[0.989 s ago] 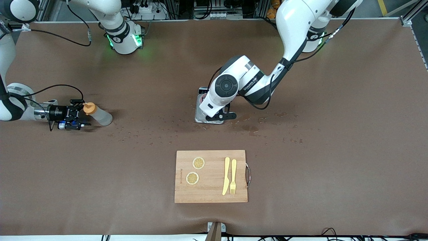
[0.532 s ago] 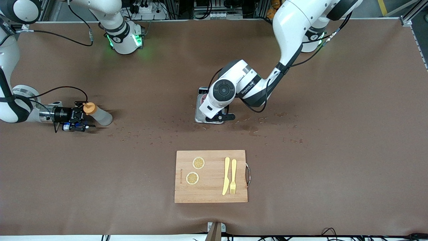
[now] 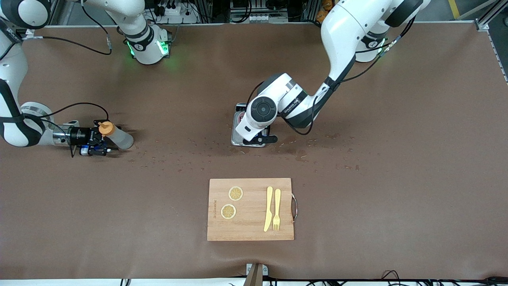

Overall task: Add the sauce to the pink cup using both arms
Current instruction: 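Release the cup on the scale while the right gripper lifts the bottle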

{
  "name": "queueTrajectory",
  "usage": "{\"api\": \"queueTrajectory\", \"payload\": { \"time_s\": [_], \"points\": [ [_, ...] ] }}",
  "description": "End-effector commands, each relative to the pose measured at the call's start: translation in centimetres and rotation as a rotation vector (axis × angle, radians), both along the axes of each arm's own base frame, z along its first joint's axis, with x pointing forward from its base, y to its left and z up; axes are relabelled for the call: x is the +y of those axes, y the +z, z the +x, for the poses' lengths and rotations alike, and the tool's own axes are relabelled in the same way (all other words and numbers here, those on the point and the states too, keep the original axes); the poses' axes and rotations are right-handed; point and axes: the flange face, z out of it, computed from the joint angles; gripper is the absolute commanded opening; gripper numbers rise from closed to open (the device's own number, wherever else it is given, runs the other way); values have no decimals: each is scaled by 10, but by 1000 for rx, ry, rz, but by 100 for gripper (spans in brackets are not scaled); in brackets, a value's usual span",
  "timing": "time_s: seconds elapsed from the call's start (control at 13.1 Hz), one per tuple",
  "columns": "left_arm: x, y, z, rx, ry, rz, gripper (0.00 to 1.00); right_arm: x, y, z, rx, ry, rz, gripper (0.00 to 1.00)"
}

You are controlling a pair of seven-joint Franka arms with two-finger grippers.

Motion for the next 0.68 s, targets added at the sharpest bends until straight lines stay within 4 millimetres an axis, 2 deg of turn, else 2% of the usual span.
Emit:
{"api": "queueTrajectory", "payload": {
  "time_s": [0.0, 0.15, 0.23, 0.46, 0.61],
  "points": [
    [-3, -3, 3, -23, 4, 15, 100, 7, 8, -2, -16, -13, -4, 90],
    [-3, 3, 4, -30, 7, 10, 100, 7, 11, -1, -20, -10, -4, 69],
    [-3, 5, 4, -32, 7, 8, 100, 6, 13, 0, -23, -8, -3, 62],
    [-2, 13, 7, -42, 11, 0, 100, 4, 16, 2, -29, -9, -5, 54],
    [0, 20, 11, -54, 13, -3, 100, 3, 18, 4, -31, -8, -8, 54]
  ]
}}
